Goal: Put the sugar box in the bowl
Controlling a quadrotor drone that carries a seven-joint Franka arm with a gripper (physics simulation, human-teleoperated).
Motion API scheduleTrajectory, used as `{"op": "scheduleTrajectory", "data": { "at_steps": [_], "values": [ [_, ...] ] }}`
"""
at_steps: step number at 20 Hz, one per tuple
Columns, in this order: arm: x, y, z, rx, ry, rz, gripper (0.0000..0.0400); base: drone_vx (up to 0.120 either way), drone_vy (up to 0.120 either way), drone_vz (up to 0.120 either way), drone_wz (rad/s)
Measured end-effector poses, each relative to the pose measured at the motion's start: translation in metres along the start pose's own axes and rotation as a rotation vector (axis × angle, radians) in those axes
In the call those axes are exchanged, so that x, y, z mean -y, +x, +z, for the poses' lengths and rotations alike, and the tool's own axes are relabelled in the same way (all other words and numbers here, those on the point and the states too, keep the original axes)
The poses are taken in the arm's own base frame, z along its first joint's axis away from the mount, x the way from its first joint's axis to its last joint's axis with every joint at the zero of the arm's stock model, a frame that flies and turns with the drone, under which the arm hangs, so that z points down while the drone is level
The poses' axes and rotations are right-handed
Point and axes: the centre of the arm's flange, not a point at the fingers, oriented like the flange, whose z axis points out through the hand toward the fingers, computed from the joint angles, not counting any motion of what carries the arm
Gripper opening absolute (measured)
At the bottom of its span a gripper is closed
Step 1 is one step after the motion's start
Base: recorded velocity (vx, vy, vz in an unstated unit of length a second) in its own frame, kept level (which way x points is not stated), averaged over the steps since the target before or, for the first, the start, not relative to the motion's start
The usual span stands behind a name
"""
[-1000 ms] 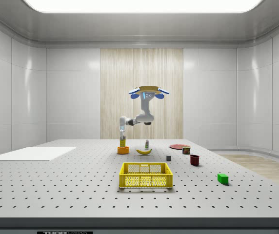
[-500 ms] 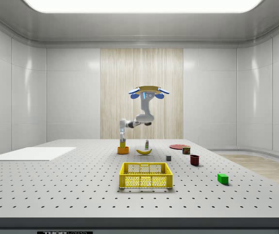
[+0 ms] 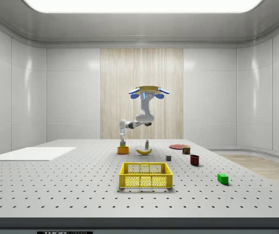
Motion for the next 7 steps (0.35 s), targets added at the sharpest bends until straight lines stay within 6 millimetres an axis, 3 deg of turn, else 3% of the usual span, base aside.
{"op": "scheduleTrajectory", "data": {
  "at_steps": [7],
  "values": [
    [0.0,0.0,-0.0129,0.002,0.001,-0.005,0.0393,0.0,0.0,0.0,0.0]
  ]
}}
